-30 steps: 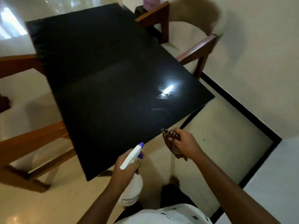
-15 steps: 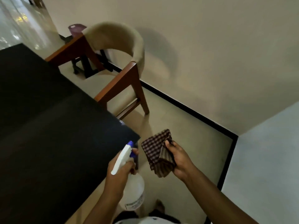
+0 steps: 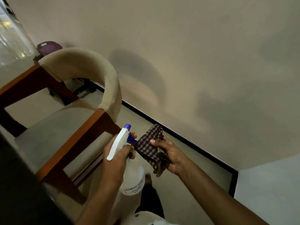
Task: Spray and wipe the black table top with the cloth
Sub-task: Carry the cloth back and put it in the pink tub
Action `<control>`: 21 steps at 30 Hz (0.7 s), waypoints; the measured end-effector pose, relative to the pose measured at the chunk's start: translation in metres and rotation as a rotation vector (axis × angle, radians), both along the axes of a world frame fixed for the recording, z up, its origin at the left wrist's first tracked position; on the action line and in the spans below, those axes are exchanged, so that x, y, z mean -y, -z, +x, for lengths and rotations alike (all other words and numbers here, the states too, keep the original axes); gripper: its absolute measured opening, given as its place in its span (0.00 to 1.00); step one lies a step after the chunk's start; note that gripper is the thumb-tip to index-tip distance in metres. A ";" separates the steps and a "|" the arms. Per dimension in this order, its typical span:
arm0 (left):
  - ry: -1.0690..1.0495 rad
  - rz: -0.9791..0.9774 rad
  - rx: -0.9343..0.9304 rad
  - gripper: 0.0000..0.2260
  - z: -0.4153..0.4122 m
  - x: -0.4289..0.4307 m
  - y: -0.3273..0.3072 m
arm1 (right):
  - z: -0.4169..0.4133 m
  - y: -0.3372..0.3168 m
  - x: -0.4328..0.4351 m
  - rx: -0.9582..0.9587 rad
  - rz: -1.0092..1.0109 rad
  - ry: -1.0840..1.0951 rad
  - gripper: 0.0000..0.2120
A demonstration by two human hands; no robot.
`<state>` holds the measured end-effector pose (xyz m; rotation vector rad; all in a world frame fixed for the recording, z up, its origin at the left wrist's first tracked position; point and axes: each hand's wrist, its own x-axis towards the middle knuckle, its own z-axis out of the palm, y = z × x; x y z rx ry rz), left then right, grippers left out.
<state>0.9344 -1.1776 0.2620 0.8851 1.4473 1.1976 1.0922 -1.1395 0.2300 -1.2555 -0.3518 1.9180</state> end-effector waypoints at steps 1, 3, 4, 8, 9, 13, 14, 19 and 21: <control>0.004 0.015 -0.005 0.13 0.002 -0.026 -0.001 | 0.003 -0.004 -0.024 0.044 0.001 -0.015 0.21; -0.019 0.018 -0.015 0.14 0.007 -0.084 -0.004 | 0.010 -0.009 -0.082 0.093 0.023 -0.040 0.16; -0.029 0.011 -0.019 0.16 0.011 -0.111 -0.007 | 0.012 -0.013 -0.112 0.126 0.046 -0.047 0.13; -0.107 0.015 -0.017 0.19 0.023 -0.207 -0.017 | 0.017 -0.029 -0.217 0.257 0.179 -0.031 0.10; -0.130 0.029 -0.012 0.16 0.025 -0.234 -0.017 | 0.017 -0.030 -0.245 0.273 0.193 -0.036 0.12; -0.237 0.058 -0.019 0.15 0.025 -0.337 -0.017 | 0.011 -0.035 -0.352 0.307 0.242 -0.071 0.13; -0.277 0.076 -0.026 0.15 0.022 -0.362 -0.017 | 0.007 -0.035 -0.382 0.305 0.262 -0.076 0.13; -0.543 0.103 -0.051 0.18 -0.001 -0.478 -0.021 | -0.037 -0.045 -0.527 0.291 0.419 -0.183 0.16; -0.604 0.140 -0.104 0.19 -0.015 -0.514 -0.027 | -0.062 -0.054 -0.576 0.324 0.478 -0.256 0.17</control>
